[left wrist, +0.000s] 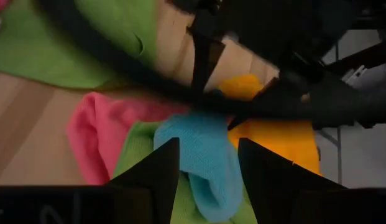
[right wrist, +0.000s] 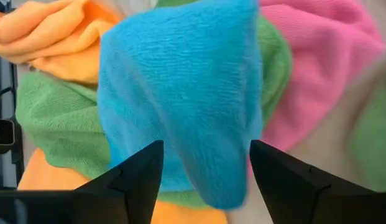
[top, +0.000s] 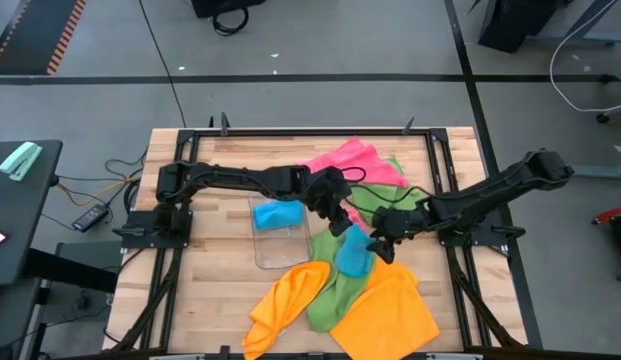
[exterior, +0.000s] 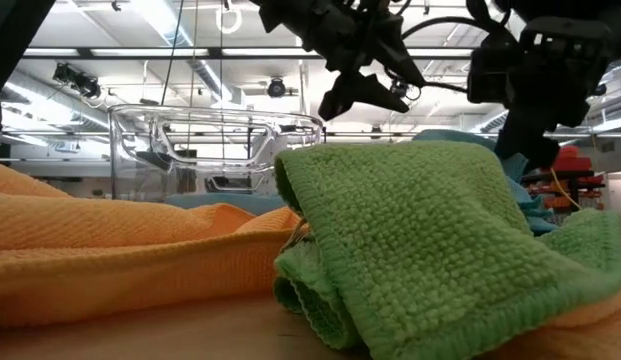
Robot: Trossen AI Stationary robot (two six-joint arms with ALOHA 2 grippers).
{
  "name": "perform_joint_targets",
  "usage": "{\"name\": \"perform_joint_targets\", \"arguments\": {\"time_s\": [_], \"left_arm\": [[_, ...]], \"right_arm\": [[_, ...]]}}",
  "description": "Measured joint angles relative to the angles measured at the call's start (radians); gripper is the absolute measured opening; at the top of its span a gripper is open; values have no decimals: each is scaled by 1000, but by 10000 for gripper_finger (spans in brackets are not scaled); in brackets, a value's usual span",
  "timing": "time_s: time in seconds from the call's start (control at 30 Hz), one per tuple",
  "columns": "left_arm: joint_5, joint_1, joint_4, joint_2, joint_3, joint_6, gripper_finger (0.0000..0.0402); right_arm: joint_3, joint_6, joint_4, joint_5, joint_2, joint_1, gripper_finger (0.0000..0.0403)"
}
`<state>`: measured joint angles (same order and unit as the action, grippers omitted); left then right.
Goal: Fold microfiber towels
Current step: Fold the blue towel
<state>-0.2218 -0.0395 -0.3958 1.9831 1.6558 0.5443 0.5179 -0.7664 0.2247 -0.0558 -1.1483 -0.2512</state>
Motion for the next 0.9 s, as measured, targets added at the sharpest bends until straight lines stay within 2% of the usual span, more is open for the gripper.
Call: {"name": "perform_joint_targets", "arguments": {"time_s": [0.13,0.33,0.47,0.53,0.63,0.73,0.9], "left_arm": [[-41,-3,-8,0,0,-12,173],[-63,-3,-67,-6,0,-24,170],[-71,-8,-123,-49,0,-106,164],[-121,-8,-135,-70,0,-170,162],[-181,-3,-160,-103,0,-251,160],[-189,0,-182,-135,1,-302,160],[-186,-9,-194,-181,-1,-321,154]], "right_arm": [[13,14,-25,4,-50,1,208],[14,10,-22,38,-52,0,110],[16,-42,-11,89,-18,4,40],[35,-89,3,119,3,16,15],[77,-219,20,190,33,51,11],[126,-369,53,245,59,89,14],[229,-403,83,301,82,125,14]]}}
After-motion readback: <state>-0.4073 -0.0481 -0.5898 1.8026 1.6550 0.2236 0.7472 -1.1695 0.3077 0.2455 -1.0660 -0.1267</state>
